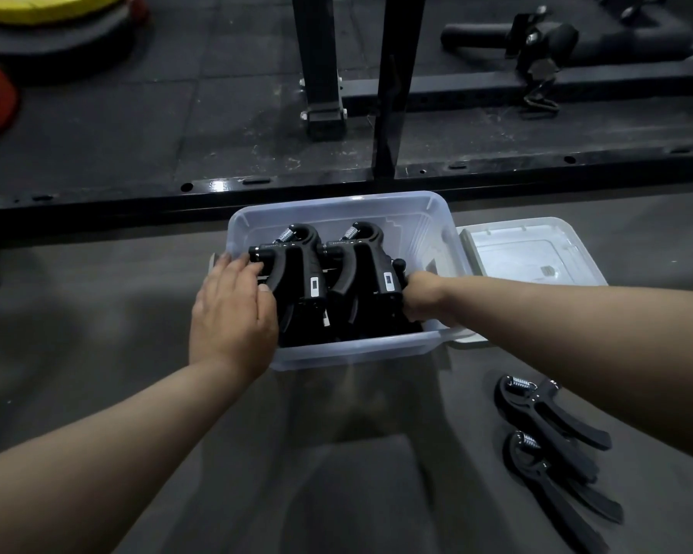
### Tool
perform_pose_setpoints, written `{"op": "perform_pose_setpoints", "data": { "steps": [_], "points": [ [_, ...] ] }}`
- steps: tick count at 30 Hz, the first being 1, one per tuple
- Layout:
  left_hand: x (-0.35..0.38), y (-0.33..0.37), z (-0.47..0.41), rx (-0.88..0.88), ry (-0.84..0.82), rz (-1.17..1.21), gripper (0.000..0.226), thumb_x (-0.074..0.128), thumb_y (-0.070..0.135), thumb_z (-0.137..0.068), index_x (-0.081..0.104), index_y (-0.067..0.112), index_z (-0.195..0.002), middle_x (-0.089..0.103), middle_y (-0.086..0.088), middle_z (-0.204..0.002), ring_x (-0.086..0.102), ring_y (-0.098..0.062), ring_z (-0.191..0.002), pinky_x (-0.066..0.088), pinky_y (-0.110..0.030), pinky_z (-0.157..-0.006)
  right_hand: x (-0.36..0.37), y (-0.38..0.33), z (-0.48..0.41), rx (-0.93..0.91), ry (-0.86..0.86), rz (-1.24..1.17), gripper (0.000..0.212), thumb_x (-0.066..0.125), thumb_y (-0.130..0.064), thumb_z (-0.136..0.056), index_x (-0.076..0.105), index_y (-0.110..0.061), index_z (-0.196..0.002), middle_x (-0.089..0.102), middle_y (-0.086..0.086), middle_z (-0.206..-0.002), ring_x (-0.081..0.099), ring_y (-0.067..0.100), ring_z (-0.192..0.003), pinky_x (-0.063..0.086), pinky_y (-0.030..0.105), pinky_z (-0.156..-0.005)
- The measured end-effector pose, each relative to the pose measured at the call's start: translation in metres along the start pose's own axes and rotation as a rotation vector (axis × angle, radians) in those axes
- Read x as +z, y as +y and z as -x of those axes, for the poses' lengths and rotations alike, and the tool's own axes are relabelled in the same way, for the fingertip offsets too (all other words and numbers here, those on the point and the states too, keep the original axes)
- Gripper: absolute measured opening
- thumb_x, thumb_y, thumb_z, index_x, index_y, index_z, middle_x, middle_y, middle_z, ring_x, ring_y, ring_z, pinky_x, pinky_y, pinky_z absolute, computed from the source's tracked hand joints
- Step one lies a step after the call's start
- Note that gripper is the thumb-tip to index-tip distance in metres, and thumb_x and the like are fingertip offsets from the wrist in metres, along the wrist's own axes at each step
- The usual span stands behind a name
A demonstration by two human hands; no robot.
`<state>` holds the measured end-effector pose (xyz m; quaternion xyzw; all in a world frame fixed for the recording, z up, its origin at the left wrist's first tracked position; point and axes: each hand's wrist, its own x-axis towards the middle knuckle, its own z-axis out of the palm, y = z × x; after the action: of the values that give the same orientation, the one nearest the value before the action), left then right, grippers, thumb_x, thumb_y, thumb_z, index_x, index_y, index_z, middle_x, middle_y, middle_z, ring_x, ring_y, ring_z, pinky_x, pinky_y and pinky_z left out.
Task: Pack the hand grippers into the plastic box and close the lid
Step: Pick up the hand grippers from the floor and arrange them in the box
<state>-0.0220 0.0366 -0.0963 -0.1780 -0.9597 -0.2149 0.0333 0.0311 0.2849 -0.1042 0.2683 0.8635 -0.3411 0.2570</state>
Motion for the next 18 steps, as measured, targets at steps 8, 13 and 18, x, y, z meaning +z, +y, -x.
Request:
{"op": "perform_pose_setpoints", "data": {
  "steps": [8,13,18],
  "points": [
    [-0.003,0.006,-0.001,0.295,-0.034,-0.273,0.056,0.026,0.035,-0.095,0.046,0.008,-0.140,0.042,-0.015,-0.150,0.031,-0.032,-0.143,0.015,-0.048,-0.120,0.000,0.007,-0.010,0.147,-0.009,-0.480,0.021,0.042,0.001,-0.083,0.059,-0.011,-0.078,0.060,0.012,-0.078,0.057,0.023,-0.075,0.045,0.034,-0.075],
    [-0.003,0.005,-0.010,0.236,-0.125,-0.138,0.062,0.020,0.044,-0.092,0.040,0.018,-0.145,0.040,-0.008,-0.152,0.030,-0.025,-0.143,0.021,-0.045,-0.118,-0.009,-0.001,-0.002,0.155,-0.092,-0.692,0.025,0.041,-0.025,-0.094,0.057,-0.019,-0.076,0.061,0.003,-0.067,0.059,0.015,-0.051,0.047,0.017,-0.048],
    [-0.002,0.010,-0.005,0.366,-0.198,-0.109,0.059,0.021,0.050,-0.093,0.041,0.031,-0.145,0.038,0.002,-0.154,0.023,-0.018,-0.147,0.015,-0.044,-0.120,-0.007,-0.003,-0.001,0.067,-0.258,-0.805,0.064,0.035,-0.070,-0.090,0.068,-0.020,-0.113,0.074,0.011,-0.105,0.072,0.020,-0.080,0.056,0.024,-0.057]
  ]
}}
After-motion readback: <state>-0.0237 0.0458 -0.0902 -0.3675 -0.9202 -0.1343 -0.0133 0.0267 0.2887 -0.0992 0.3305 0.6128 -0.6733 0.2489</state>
